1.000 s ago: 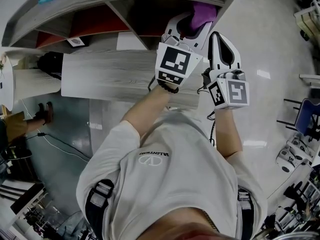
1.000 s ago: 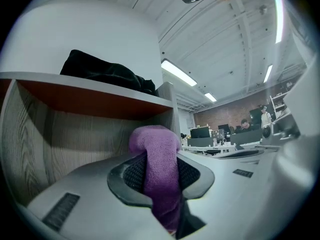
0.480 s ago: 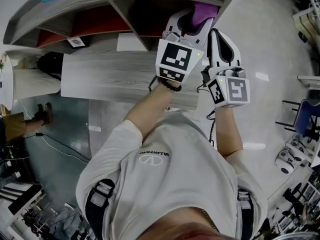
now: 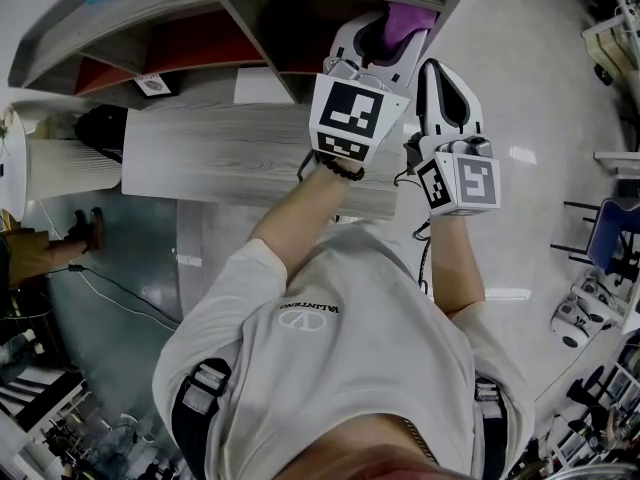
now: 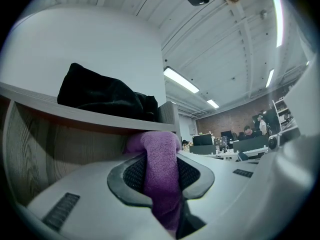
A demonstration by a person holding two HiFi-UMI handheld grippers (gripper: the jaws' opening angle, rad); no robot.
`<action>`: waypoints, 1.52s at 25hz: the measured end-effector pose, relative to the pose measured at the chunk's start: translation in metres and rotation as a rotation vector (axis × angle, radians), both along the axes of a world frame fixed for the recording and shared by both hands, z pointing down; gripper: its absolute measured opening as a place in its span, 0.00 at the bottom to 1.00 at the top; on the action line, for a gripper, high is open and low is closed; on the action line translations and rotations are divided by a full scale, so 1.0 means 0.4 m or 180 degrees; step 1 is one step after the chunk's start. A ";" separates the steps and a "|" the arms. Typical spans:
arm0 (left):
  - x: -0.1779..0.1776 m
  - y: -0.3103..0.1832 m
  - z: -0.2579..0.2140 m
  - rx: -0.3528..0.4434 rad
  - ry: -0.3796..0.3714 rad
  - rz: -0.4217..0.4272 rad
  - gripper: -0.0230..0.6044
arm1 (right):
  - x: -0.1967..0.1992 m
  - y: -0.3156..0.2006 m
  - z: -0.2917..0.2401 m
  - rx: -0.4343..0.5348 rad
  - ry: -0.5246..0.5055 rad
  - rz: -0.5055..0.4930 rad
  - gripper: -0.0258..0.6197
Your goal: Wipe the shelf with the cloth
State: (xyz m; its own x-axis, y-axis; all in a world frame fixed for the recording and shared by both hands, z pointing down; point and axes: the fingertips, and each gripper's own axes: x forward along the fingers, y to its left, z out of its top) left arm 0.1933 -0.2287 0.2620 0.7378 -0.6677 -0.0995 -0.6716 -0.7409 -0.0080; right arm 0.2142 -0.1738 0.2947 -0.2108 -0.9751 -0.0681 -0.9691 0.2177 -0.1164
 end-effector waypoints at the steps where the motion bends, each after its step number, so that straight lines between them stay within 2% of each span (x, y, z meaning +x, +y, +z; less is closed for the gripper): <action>1: -0.001 0.001 -0.003 0.0006 0.0005 -0.0005 0.20 | -0.001 0.000 -0.002 0.0005 0.0000 -0.0002 0.04; 17: -0.091 -0.010 -0.016 0.0007 0.0098 -0.0202 0.20 | -0.055 0.004 0.000 0.0012 0.0038 -0.0115 0.04; 38: -0.248 -0.057 -0.016 0.0041 0.0117 -0.0544 0.20 | -0.179 -0.037 0.022 -0.0047 0.0056 -0.0417 0.04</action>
State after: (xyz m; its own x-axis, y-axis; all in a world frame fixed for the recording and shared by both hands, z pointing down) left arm 0.0942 -0.2515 0.2557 0.6093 -0.7816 -0.1335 -0.7878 -0.6159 0.0101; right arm 0.1427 -0.1885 0.3034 -0.3376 -0.9400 -0.0492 -0.9343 0.3410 -0.1036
